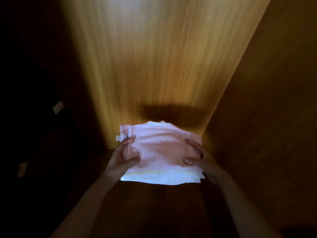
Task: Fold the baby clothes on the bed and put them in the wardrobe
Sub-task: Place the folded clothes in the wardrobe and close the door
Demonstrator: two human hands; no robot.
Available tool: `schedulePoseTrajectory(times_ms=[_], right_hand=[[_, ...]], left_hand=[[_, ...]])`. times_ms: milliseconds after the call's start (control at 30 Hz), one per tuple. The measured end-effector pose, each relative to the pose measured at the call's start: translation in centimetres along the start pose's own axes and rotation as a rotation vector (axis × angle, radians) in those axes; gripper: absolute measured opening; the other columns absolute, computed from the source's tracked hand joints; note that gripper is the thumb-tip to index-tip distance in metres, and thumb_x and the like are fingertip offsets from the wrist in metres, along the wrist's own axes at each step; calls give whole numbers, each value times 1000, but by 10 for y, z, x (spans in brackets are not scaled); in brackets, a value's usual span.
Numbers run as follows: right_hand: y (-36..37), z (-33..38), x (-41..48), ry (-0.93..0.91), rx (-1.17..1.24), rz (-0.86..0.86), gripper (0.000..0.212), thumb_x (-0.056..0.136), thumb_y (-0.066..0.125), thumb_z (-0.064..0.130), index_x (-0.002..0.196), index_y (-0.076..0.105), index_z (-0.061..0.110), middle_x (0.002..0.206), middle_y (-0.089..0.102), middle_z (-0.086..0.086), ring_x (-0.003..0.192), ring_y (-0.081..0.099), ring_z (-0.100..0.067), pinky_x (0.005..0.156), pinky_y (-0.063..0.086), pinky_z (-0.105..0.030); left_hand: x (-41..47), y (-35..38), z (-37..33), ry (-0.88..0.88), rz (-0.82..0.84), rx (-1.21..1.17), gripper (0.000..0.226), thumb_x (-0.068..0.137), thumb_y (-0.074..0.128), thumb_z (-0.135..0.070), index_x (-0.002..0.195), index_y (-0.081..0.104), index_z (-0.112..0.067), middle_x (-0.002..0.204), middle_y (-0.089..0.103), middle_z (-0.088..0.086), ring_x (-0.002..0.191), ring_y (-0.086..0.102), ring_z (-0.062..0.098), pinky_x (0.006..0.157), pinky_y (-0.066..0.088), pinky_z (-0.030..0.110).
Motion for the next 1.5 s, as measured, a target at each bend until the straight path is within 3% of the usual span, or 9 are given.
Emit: schedulePoseTrajectory(times_ms=[200, 400, 467, 767, 900, 1033, 1233, 1400, 1500], right_hand=[[-6, -128, 83, -38, 67, -64, 72, 69, 82, 3, 131, 56, 28, 135, 48, 1, 104, 56, -3, 71, 54, -16], [-12, -185, 117, -1, 77, -101, 70, 71, 80, 2, 131, 56, 29, 134, 52, -2, 110, 60, -13, 78, 54, -21], [-17, -194, 125, 0, 21, -122, 70, 71, 81, 4, 132, 57, 30, 132, 49, 1, 108, 58, -10, 80, 53, -22], [-51, -218, 152, -12, -108, -161, 68, 72, 82, 7, 129, 57, 33, 134, 43, 1, 119, 49, -19, 92, 49, -32], [-70, -222, 170, -6, -184, -180, 71, 71, 82, 7, 133, 56, 30, 131, 44, 4, 115, 47, -15, 83, 49, -24], [-82, -240, 191, 21, -295, -210, 75, 70, 83, 10, 136, 53, 30, 143, 41, 0, 127, 43, -18, 99, 45, -31], [-75, -278, 185, -25, -847, -216, 69, 84, 71, 25, 146, 41, 21, 160, 11, -9, 148, 12, -23, 116, 19, -31], [-45, -284, 171, -349, -1029, -264, 70, 76, 34, 51, 139, 51, 25, 154, 35, -4, 146, 22, -24, 120, 14, -45], [-30, -300, 168, -418, -1129, -159, 73, 76, 39, 54, 147, 37, 33, 159, 26, 1, 149, 12, -21, 121, 7, -46]], left_hand=[[57, 17, 132, 30, 32, -10, 58, 78, 67, 18, 128, 51, -6, 140, 48, -8, 117, 51, -6, 85, 48, 12], [88, 28, 198, 32, 10, 56, 58, 76, 68, 18, 125, 50, -8, 134, 49, -1, 116, 48, -7, 87, 40, 3], [93, 33, 215, 27, 6, 67, 58, 77, 69, 17, 126, 51, -7, 133, 49, -1, 103, 52, -19, 84, 42, 3], [125, 72, 257, 9, 3, 31, 61, 76, 71, 13, 130, 53, -9, 128, 52, -6, 131, 46, 24, 111, 39, 43], [142, 89, 268, -9, 0, 44, 62, 77, 74, 7, 131, 55, -15, 136, 51, -3, 121, 50, 11, 97, 44, 22], [149, 104, 288, -54, -14, 117, 66, 78, 77, -2, 136, 55, -23, 136, 49, -6, 118, 50, 11, 81, 44, 9], [144, 117, 312, -121, 46, 266, 67, 84, 74, -12, 143, 46, -25, 141, 45, 4, 117, 48, 13, 80, 44, 17], [154, 110, 314, -160, 155, 390, 72, 88, 71, -21, 150, 35, -27, 152, 36, 10, 128, 44, 22, 93, 42, 25], [158, 107, 312, -224, 257, 455, 79, 89, 69, -22, 153, 24, -32, 157, 27, 11, 136, 36, 27, 98, 37, 28]])
Point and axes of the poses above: each hand's wrist, its own x-axis towards the middle knuckle, its own y-axis out of the palm, z = x × y, the point moved 1 cm from there along x, towards the middle knuckle
